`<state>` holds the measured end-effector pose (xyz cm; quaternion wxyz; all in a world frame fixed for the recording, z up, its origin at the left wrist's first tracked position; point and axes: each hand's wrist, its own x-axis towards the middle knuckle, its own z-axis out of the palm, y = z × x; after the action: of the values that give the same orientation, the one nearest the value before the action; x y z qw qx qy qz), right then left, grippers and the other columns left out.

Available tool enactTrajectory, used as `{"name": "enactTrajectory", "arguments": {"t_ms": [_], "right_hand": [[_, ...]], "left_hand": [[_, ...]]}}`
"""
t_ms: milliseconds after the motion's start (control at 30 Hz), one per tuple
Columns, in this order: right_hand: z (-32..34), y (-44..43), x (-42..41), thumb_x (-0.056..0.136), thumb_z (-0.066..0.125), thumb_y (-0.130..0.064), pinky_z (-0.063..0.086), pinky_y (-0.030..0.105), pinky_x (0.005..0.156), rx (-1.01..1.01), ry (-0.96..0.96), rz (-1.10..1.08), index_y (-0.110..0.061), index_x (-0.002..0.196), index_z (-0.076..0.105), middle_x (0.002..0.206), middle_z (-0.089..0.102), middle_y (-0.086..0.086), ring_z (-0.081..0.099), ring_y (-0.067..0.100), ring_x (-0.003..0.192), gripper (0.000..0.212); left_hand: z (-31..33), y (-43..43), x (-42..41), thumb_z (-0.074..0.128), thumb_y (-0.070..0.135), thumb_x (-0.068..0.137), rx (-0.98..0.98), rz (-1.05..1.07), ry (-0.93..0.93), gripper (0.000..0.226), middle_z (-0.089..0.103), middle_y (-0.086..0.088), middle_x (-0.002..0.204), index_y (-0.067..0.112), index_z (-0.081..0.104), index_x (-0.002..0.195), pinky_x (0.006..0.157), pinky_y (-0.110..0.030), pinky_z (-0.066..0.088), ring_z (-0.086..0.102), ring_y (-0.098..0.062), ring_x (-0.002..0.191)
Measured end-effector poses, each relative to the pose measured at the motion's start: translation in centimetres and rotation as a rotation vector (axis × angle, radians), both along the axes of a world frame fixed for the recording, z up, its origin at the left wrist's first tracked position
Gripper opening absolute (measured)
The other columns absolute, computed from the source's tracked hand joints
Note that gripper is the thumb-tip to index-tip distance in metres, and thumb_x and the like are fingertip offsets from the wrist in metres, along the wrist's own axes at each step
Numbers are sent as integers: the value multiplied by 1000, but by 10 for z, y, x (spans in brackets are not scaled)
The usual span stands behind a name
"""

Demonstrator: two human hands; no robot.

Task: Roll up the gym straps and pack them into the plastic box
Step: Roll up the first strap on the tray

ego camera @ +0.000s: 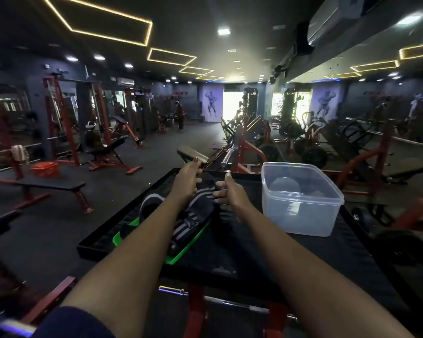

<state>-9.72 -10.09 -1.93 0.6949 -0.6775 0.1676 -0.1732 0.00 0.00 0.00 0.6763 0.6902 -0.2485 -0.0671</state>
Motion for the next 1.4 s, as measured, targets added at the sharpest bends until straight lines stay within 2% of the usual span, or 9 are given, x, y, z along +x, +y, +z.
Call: {"name": "enactTrajectory", "arguments": {"t_ms": [233, 333, 533, 767, 933, 1033, 1167, 1300, 1400], "right_hand": [[-34, 17, 15, 86, 66, -28, 49, 32, 79, -382, 17, -79, -22, 86, 68, 94, 69, -1, 62, 15, 86, 7], [-43, 17, 13, 82, 72, -20, 43, 25, 72, -613, -20, -66, -14, 96, 71, 93, 70, 0, 62, 13, 85, 16], [-68, 13, 10, 87, 67, -14, 27, 21, 69, -916, -83, -75, -5, 90, 67, 88, 59, 3, 51, 17, 85, 10], [-75, 11, -4, 98, 49, -15, 55, 37, 71, -513, -157, -210, -11, 107, 58, 97, 67, 8, 64, 19, 79, 12], [-67, 7, -17, 101, 42, -11, 42, 10, 47, -301, -203, -356, -11, 106, 50, 86, 64, 17, 58, 15, 56, 10], [-68, 9, -20, 96, 52, -15, 46, 15, 67, -424, -173, -366, -13, 117, 50, 104, 64, 11, 64, 21, 87, 21], [-73, 11, -20, 81, 67, -24, 24, 48, 112, -989, -74, -401, -23, 139, 40, 149, 36, 2, 28, 22, 141, 64], [-74, 5, -25, 84, 59, -25, 5, 46, 113, -1269, -20, -120, -27, 128, 53, 133, 53, -6, 34, 15, 137, 44], [-70, -12, -35, 89, 54, -26, 25, 40, 104, -1280, -9, -80, -21, 111, 63, 107, 60, -3, 53, 17, 108, 24]], "left_hand": [[-24, 33, 2, 59, 24, 90, 328, 103, -370, 20, 70, -5, 103, 17, 67, 107, 81, -27, 46, 61, -13, 85], [-30, 43, 3, 59, 11, 88, 528, 80, -558, 19, 72, -2, 104, 12, 73, 102, 82, -17, 42, 64, -13, 94], [-51, 56, 5, 61, 8, 85, 710, 6, -695, 22, 65, -7, 103, 15, 70, 104, 91, -29, 45, 55, -14, 100], [-71, 58, -8, 49, 29, 94, 625, 157, -677, 18, 57, -3, 90, 16, 61, 94, 69, -30, 38, 54, -20, 85], [-82, 62, -19, 53, 35, 94, 606, 119, -689, 25, 63, -5, 74, 13, 62, 92, 57, -30, 36, 58, -22, 68], [-83, 55, -25, 55, 30, 94, 556, 187, -695, 20, 64, -6, 76, 11, 61, 94, 56, -29, 33, 57, -21, 67], [-79, 42, -36, 59, 30, 91, 511, 201, -710, 20, 69, -5, 82, 13, 66, 97, 62, -30, 43, 62, -19, 75], [-80, 30, -45, 51, 21, 93, 609, 101, -794, 24, 71, -10, 99, 15, 65, 112, 77, -39, 49, 65, -29, 91], [-88, 26, -52, 45, 20, 96, 661, 48, -936, 26, 70, -8, 102, 15, 57, 119, 79, -37, 44, 63, -29, 94]]}}
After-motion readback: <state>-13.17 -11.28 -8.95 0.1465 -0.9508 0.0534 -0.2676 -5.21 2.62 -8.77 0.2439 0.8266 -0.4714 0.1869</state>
